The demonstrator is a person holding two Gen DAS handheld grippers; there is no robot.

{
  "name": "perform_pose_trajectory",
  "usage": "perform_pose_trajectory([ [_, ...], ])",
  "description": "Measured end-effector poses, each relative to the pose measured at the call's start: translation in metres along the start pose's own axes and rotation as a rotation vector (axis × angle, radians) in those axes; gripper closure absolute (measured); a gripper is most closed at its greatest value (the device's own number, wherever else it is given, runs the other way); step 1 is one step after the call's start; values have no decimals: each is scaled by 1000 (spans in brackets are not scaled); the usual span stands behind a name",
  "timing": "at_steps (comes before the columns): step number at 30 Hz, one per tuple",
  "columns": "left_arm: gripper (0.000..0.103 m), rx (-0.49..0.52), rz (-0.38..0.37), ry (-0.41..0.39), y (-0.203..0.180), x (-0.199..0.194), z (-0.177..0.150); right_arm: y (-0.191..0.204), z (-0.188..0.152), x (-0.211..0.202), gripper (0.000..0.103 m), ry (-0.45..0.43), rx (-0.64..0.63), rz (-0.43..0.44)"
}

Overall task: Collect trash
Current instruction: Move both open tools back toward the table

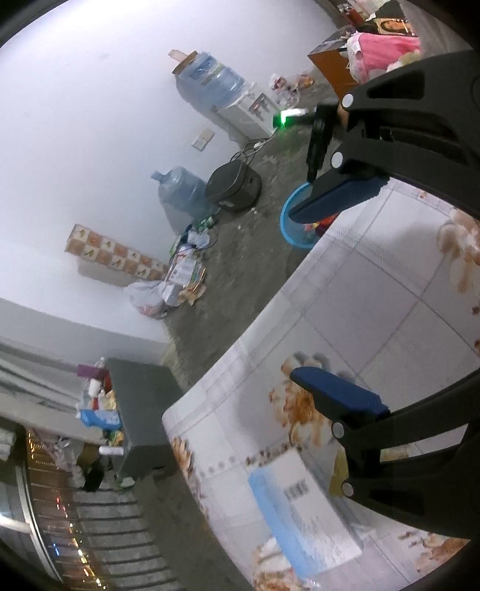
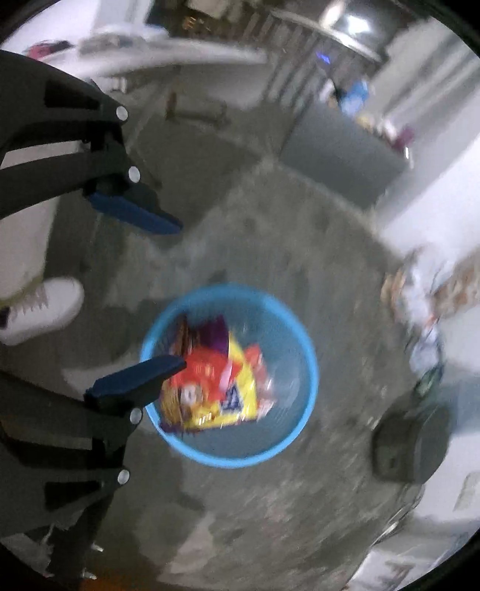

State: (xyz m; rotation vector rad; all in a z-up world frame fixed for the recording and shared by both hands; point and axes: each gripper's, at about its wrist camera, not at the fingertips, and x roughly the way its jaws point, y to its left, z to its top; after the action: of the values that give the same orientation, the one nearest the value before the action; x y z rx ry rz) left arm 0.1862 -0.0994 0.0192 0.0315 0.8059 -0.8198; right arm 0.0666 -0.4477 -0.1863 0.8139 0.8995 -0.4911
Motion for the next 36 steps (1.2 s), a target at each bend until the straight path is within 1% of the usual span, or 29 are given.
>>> perform_pose_trajectory([
  [1, 27, -5, 5, -7, 3, -4, -1, 17, -4, -17, 33, -15, -33, 31],
  [2, 27, -12, 13, -17, 6, -10, -2, 31, -6, -21, 31, -25, -50, 50],
  [4, 24, -33, 30, -41, 16, -22, -5, 59, -10, -41, 29, -45, -92, 98],
  [10, 20, -96, 96, -102, 51, -56, -14, 138, -16, -71, 28, -68, -225, 202],
  [12, 20, -130, 134, -124, 68, -70, -20, 168, -20, -76, 28, -65, -268, 243],
  [13, 20, -146, 150, -134, 76, -78, -24, 187, -23, -77, 28, -56, -302, 268],
  [16, 19, -200, 218, -167, 105, -101, -33, 227, -30, -76, 28, -32, -367, 311],
  [19, 19, -259, 292, -196, 137, -122, -43, 278, -41, -64, 28, 28, -448, 358],
  [23, 19, -337, 347, -203, 176, -134, -55, 326, -55, -41, 28, 92, -530, 396],
  [25, 19, -378, 349, -195, 195, -135, -59, 344, -62, -30, 28, 119, -549, 409],
  [28, 19, -426, 312, -179, 225, -125, -57, 368, -67, -13, 28, 163, -546, 430],
  [32, 19, -461, 270, -156, 258, -102, -44, 393, -70, 13, 28, 220, -516, 476],
  [34, 19, -509, 263, -140, 283, -87, -35, 405, -69, 25, 28, 242, -492, 478],
  [36, 21, -556, 274, -152, 305, -80, -27, 416, -68, 35, 28, 246, -492, 483],
])
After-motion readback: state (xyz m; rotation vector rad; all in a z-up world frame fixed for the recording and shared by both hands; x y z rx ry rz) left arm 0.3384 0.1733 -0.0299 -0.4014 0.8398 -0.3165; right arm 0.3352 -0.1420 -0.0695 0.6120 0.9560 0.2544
